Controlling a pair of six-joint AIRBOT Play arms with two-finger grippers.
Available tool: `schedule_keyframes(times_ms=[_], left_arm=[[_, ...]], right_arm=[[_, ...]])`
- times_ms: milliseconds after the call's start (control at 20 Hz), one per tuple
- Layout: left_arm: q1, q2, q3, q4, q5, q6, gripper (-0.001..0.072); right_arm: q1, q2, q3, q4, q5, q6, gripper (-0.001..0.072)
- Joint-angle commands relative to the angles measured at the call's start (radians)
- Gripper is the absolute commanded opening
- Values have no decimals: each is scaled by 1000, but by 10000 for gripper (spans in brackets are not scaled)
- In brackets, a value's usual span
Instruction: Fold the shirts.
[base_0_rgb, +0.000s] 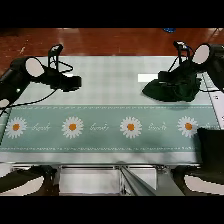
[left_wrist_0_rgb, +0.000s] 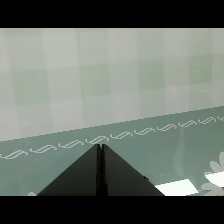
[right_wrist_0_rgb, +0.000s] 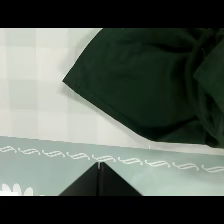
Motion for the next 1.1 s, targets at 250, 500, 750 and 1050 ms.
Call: schedule_keyframes(times_ms=[250, 500, 750, 1050], left_arm=[[0, 0, 0, 0, 0, 0, 20], [0, 0, 0, 0, 0, 0, 20], [0, 0, 0, 0, 5, 0, 20], [8, -18, 0, 27, 265, 0, 349]], right_arm=[[1, 0, 1, 0, 0, 0, 23], [1, 0, 1, 0, 0, 0, 23], [1, -1, 1, 0, -28, 0, 23], [1, -10, 1, -381, -363, 90, 414]])
